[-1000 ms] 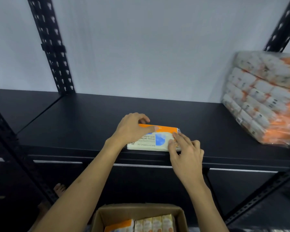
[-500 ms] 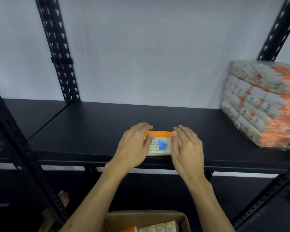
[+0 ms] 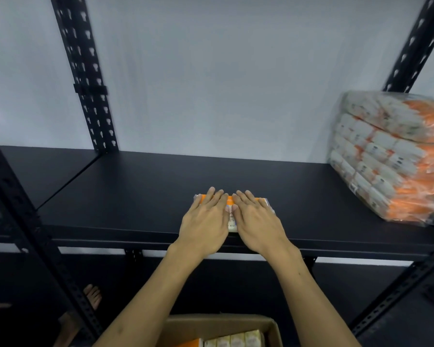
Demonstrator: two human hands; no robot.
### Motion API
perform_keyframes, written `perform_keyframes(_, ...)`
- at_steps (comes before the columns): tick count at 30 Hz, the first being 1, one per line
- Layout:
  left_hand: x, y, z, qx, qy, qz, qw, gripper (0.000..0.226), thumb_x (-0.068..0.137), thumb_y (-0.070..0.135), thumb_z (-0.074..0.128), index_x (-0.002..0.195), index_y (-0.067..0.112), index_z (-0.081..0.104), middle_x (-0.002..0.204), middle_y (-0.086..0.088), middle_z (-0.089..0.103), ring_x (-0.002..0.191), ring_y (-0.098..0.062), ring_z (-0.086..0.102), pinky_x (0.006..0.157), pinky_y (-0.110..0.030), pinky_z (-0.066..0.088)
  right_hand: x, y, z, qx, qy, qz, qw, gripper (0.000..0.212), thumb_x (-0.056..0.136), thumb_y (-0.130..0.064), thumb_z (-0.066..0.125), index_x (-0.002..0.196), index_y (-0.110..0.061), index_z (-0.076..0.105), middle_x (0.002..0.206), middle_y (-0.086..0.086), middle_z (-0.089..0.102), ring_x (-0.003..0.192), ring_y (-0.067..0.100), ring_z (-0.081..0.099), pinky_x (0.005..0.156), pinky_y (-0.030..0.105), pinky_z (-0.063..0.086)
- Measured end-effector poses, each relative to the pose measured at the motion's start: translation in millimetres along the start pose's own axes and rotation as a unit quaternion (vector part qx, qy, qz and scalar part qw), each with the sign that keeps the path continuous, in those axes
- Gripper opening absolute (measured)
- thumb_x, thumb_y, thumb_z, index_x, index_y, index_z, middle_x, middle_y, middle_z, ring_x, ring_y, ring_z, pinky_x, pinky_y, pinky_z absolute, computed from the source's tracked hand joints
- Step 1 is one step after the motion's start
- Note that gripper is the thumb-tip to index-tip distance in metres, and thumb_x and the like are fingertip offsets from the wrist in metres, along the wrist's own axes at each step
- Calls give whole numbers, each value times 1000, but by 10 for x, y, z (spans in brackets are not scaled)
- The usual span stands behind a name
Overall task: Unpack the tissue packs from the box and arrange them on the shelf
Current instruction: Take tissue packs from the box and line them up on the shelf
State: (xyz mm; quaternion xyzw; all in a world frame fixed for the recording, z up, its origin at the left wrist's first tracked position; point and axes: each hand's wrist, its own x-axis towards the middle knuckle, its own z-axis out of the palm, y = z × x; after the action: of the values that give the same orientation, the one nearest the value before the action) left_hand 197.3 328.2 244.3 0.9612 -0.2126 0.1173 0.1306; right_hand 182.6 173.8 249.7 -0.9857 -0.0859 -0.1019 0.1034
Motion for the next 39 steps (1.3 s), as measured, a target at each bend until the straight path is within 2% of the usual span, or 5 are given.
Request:
perform_keyframes(14, -127, -246, -136, -53, -73, -92, 992, 69, 106, 54, 15, 162, 20, -2, 170, 6, -7, 156, -18, -9, 126, -38, 5, -274, 364, -102, 90, -32, 76, 993, 59, 108, -48, 14, 163, -24, 15, 168, -10, 16, 154, 7, 15, 124, 28, 9)
perform_keyframes(23, -210, -271, -242, -102, -64, -136, 983, 74, 103, 60, 26, 162, 18, 8, 171, 1, -1, 157, -20, 6, 123, -43, 19, -242, 388, -148, 125, -48, 87, 987, 60, 109, -48, 18, 161, -19, 22, 167, -4, 25, 153, 12, 22, 124, 33, 13)
perform_keyframes(29, -147, -149, -328, -62, 11, -38, 997, 62, 108, 46, 20, 161, 14, 20, 170, -4, 11, 156, -17, 5, 126, -34, 8, -148, 192, -309, 66, 54, 34, 996, 56, 110, -39, 18, 155, -11, 37, 161, 1, 39, 153, 17, 23, 127, 36, 8)
perform_keyframes(34, -29, 28, -139, -20, 3, 60, 998, 52, 111, 28, 23, 158, 9, 26, 168, -9, 18, 156, -17, 13, 127, -28, 4, -37, -45, -109, 22, 23, -31, 999, 53, 111, -32, 17, 157, -11, 33, 164, 5, 32, 156, 19, 17, 127, 39, 9)
perform_keyframes(39, -19, -9, -43, 7, -21, 39, 999, 53, 110, 32, 23, 159, 11, 25, 167, -6, 23, 156, -18, 12, 127, -35, 13, -41, 4, 16, 13, -8, -37, 999, 53, 111, -35, 16, 160, -15, 27, 167, 2, 26, 156, 16, 12, 127, 37, 7)
